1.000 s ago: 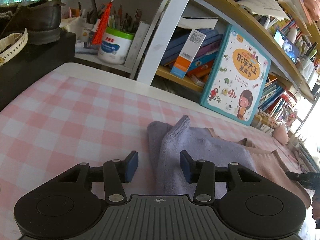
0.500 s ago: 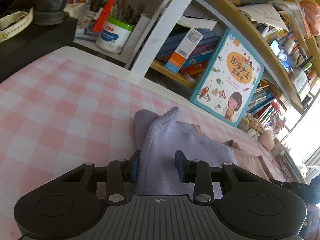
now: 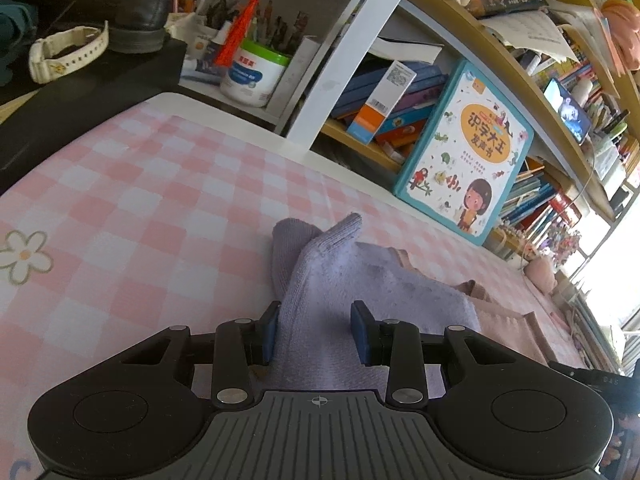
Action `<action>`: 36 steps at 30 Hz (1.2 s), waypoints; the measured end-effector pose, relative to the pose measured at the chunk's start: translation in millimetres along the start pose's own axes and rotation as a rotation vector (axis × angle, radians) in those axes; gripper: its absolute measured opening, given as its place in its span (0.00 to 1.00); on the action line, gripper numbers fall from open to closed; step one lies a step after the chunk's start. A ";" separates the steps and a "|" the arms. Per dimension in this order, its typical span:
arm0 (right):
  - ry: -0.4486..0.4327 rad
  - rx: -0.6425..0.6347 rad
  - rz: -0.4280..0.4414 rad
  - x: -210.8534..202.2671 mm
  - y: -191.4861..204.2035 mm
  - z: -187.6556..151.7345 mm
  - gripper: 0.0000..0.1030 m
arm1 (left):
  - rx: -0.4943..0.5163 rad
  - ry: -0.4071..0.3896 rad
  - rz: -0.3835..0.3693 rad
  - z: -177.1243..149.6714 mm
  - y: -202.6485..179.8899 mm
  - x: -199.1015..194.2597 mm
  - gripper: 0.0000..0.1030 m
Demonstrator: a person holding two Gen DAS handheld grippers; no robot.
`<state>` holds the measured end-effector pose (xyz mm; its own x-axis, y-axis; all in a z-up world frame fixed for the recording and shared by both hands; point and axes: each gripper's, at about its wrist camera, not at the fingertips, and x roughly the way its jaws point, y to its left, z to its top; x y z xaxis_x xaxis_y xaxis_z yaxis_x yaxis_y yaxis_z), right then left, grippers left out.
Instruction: Fold clothes
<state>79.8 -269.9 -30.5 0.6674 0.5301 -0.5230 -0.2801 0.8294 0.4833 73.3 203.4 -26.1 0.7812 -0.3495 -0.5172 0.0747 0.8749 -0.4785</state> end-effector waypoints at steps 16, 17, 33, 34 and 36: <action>-0.085 -0.112 -0.021 -44.7 23.5 -30.5 0.42 | 0.003 -0.101 0.109 -15.0 -16.0 -72.0 0.42; -0.092 -0.126 -0.025 -49.2 25.8 -33.8 0.43 | 0.004 -0.113 0.115 -16.5 -18.8 -78.7 0.44; -0.156 -0.386 -0.090 -96.5 68.5 -79.4 0.51 | -0.021 -0.060 0.113 -67.3 -43.5 -140.3 0.79; -0.155 -0.394 -0.089 -97.6 69.6 -81.6 0.51 | -0.044 -0.048 0.110 -69.9 -41.5 -139.7 0.79; -0.147 -0.407 -0.082 -99.1 70.6 -85.3 0.53 | -0.088 -0.030 0.101 -72.8 -38.5 -136.5 0.79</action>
<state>-65.0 -248.9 -4.4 0.7820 0.4530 -0.4282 -0.4512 0.8853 0.1126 -81.4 193.0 11.2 0.8003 -0.2500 -0.5450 -0.0586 0.8720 -0.4860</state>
